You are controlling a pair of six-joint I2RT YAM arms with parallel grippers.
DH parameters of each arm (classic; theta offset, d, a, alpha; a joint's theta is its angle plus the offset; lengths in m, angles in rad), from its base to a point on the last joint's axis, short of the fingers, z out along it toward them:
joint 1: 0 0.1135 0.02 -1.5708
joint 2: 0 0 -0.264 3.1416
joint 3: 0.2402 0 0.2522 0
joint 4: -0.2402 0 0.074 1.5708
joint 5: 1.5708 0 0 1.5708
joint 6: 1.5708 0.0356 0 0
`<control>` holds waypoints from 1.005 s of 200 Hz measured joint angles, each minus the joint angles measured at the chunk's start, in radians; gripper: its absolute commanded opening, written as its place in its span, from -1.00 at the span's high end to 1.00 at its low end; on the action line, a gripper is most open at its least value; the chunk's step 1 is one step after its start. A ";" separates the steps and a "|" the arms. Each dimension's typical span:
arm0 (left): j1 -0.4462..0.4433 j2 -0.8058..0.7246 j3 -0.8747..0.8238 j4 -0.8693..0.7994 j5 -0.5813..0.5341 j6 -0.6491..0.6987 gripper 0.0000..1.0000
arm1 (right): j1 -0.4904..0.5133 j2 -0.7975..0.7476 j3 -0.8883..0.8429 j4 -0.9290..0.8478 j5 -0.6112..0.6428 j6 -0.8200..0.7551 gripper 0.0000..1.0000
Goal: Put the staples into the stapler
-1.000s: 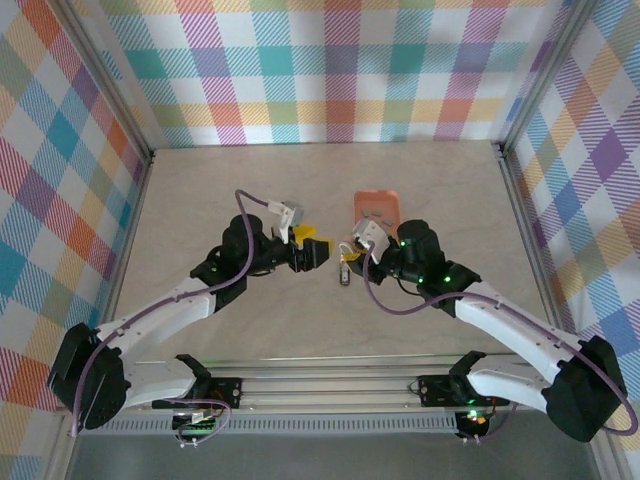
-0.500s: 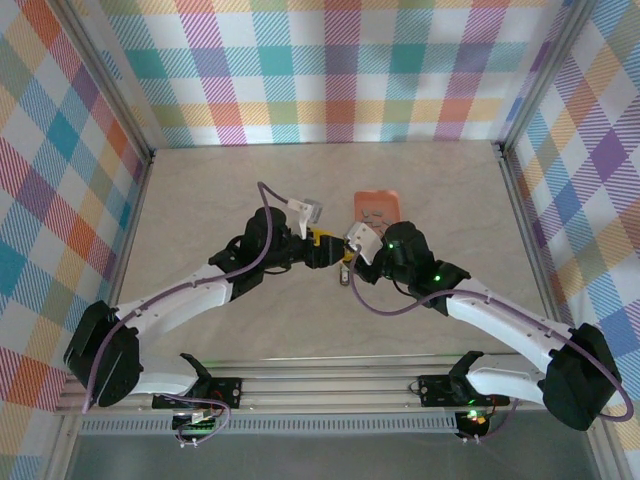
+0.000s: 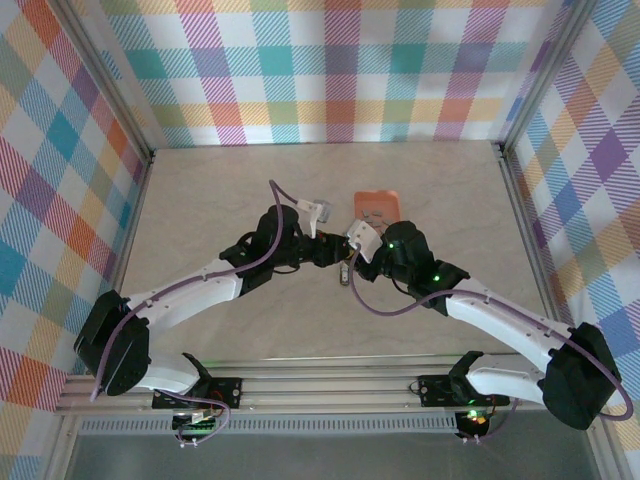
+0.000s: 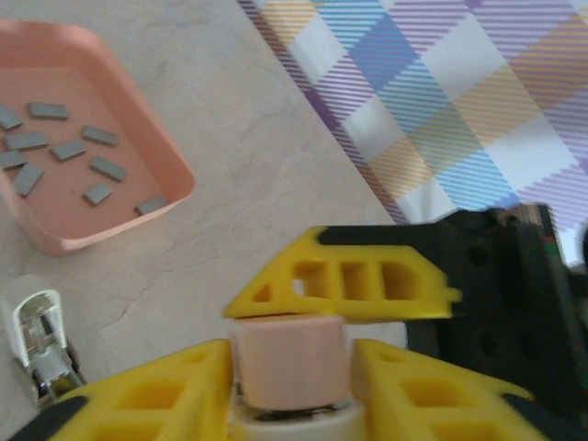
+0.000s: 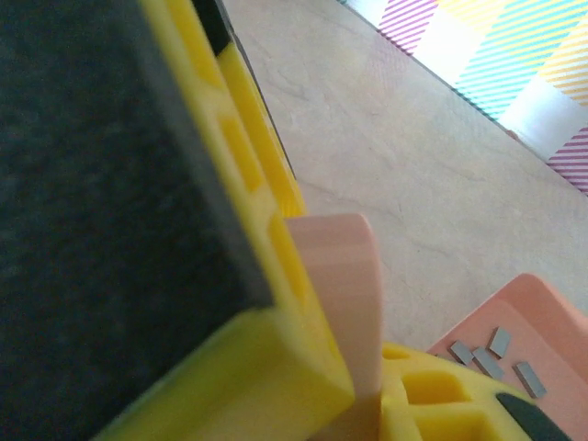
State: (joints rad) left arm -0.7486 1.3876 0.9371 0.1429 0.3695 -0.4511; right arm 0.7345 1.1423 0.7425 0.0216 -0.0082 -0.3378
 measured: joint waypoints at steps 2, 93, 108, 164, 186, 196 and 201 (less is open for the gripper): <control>-0.001 0.000 0.001 -0.002 0.000 0.007 0.51 | 0.000 0.000 0.000 0.000 0.000 0.000 0.42; 0.000 -0.119 -0.068 -0.041 -0.069 0.293 1.00 | -0.026 -0.139 -0.072 -0.011 -0.059 0.136 -0.25; 0.001 -0.165 -0.085 -0.048 -0.060 0.390 1.00 | -0.053 -0.184 -0.085 -0.040 -0.134 0.157 -0.30; 0.006 -0.260 -0.095 -0.114 0.134 0.693 1.00 | -0.130 -0.218 -0.113 -0.099 -0.431 0.161 -0.34; 0.006 -0.261 -0.095 -0.166 0.225 0.783 1.00 | -0.130 -0.214 -0.115 -0.095 -0.506 0.138 -0.38; 0.006 -0.261 -0.095 -0.188 0.256 0.817 1.00 | -0.130 -0.207 -0.113 -0.095 -0.537 0.126 -0.37; 0.006 -0.261 -0.095 -0.198 0.270 0.834 1.00 | -0.129 -0.201 -0.111 -0.096 -0.555 0.118 -0.38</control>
State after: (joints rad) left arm -0.7425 1.1263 0.8425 -0.0551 0.6399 0.3832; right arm 0.6052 0.9413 0.6315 -0.0742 -0.5636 -0.2199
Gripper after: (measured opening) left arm 0.228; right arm 0.688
